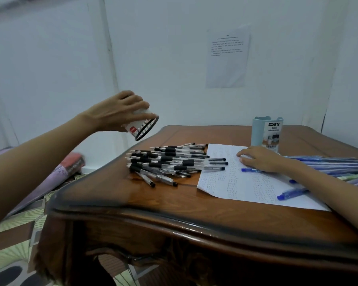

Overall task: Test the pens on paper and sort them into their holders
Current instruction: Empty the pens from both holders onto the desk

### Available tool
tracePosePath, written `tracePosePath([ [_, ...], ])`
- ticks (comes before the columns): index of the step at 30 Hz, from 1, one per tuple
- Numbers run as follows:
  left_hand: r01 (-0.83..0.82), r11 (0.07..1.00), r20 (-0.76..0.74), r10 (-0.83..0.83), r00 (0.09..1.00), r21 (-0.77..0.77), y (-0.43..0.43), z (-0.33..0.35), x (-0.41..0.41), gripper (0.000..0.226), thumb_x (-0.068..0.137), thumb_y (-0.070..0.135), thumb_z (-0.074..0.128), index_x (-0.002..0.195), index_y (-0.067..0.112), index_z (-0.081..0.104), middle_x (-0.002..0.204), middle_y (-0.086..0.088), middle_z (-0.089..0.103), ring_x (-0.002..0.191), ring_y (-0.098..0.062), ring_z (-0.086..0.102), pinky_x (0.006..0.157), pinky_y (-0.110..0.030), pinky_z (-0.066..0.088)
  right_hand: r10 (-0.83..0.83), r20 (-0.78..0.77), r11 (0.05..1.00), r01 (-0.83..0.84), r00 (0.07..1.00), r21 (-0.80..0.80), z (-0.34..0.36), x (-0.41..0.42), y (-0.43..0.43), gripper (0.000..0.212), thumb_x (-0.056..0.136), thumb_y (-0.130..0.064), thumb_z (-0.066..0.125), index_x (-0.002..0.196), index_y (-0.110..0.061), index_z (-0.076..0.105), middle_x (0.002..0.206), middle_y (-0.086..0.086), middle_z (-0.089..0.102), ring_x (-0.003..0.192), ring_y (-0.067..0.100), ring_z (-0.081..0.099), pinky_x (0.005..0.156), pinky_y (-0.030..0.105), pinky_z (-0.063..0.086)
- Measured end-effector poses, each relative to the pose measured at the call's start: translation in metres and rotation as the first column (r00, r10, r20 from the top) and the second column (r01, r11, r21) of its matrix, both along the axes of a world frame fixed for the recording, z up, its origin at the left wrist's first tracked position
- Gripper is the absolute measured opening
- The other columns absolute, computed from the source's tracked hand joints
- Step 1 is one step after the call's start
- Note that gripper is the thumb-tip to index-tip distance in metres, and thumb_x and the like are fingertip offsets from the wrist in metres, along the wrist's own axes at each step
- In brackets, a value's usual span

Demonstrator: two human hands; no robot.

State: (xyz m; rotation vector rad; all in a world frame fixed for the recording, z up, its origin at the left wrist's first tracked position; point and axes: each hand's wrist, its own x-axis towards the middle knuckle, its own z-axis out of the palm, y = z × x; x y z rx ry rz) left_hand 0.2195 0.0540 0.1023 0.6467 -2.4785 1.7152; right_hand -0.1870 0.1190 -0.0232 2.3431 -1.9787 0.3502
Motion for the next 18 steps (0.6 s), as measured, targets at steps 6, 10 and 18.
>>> tracePosePath([
  [6, 0.067, 0.974, -0.564, 0.067, 0.823, 0.215, -0.008, -0.009, -0.069, 0.094, 0.056, 0.061, 0.057, 0.134, 0.011, 0.042, 0.118, -0.015, 0.056, 0.103, -0.037, 0.056, 0.101, -0.047, 0.032, -0.008, -0.003, 1.0, 0.008, 1.0, -0.003, 0.001, 0.001, -0.001, 0.038, 0.099, -0.033, 0.04, 0.132, -0.017, 0.05, 0.135, 0.008, 0.051, 0.12, 0.022, 0.048, 0.103, 0.035, 0.037],
  [10, 0.174, 0.895, -0.791, 0.256, 0.556, 0.411, -0.016, -0.022, -0.129, 0.099, 0.05, 0.065, 0.052, 0.133, 0.013, 0.041, 0.117, -0.008, 0.059, 0.112, -0.03, 0.049, 0.094, -0.04, 0.036, -0.001, -0.003, 1.0, 0.001, 1.0, -0.007, -0.001, 0.0, -0.001, 0.038, 0.099, -0.033, 0.039, 0.132, -0.017, 0.051, 0.136, 0.008, 0.051, 0.12, 0.022, 0.048, 0.103, 0.035, 0.038],
  [18, 0.729, 0.478, -0.801, 0.577, 0.16, 0.49, -0.043, -0.053, -0.223, 0.084, 0.063, 0.037, 0.084, 0.129, 0.012, 0.039, 0.111, 0.0, 0.052, 0.098, -0.014, 0.048, 0.08, -0.025, 0.04, 0.006, 0.004, 1.0, -0.006, 1.0, 0.006, 0.0, 0.0, -0.003, 0.039, 0.099, -0.033, 0.038, 0.132, -0.017, 0.05, 0.136, 0.009, 0.049, 0.12, 0.024, 0.047, 0.103, 0.038, 0.038],
])
